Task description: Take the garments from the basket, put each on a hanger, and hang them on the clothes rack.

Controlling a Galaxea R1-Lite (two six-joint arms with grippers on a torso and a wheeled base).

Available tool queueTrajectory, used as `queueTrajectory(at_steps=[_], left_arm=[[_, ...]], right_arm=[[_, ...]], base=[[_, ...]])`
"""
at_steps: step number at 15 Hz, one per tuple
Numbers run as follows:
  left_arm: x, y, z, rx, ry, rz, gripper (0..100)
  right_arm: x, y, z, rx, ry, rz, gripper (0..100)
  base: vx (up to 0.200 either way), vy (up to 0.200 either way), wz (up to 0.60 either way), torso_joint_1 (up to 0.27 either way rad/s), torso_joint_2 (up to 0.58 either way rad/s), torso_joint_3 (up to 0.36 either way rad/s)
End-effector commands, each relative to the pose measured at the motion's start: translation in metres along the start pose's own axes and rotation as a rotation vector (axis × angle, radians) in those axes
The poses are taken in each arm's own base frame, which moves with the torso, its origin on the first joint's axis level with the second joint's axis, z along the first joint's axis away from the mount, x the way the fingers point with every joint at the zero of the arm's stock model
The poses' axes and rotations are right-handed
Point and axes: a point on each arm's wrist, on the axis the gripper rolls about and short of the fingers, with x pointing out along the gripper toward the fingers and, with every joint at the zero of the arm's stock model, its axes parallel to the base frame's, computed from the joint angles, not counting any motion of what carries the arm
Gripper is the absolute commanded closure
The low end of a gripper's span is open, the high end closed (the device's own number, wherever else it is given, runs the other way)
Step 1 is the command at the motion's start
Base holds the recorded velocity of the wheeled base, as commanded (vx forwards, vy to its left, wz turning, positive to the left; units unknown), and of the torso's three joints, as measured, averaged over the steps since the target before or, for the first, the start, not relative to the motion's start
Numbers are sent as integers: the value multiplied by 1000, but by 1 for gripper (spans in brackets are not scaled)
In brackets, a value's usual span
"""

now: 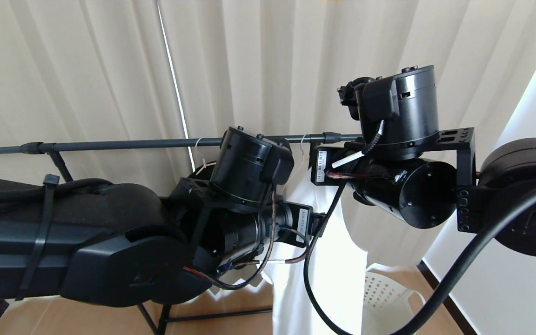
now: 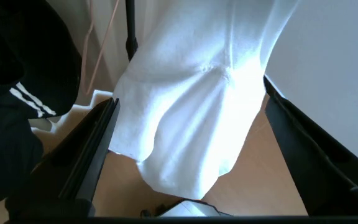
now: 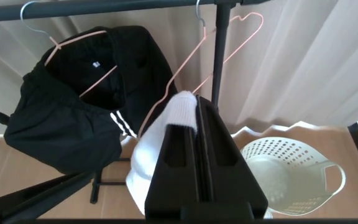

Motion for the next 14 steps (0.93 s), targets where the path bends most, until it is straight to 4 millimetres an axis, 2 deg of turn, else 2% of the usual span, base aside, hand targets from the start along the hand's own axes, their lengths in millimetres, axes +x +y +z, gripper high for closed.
queueTrajectory(at_steps=[1, 4, 7, 8, 11, 14], left_arm=[[-1, -2, 1, -1, -8, -8, 0], [-2, -8, 10, -83, -65, -34, 0], [-1, -7, 12, -164, -70, -36, 0], [2, -4, 12, -238, -68, -28, 0], [15, -2, 5, -242, -57, 28, 0], [23, -3, 9, -252, -105, 57, 0]], right_arm=[[1, 1, -1, -2, 2, 0, 100], [0, 3, 1, 37, -4, 9, 100], [-2, 3, 4, 58, -14, 13, 100], [-4, 3, 9, 68, -25, 17, 100], [-5, 3, 11, 81, -29, 19, 100], [-5, 3, 11, 81, -29, 19, 100]], base=[[0, 0, 0, 0, 0, 0], [0, 0, 0, 0, 0, 0], [0, 0, 0, 0, 0, 0], [0, 0, 0, 0, 0, 0], [0, 0, 0, 0, 0, 0], [0, 0, 0, 0, 0, 0]])
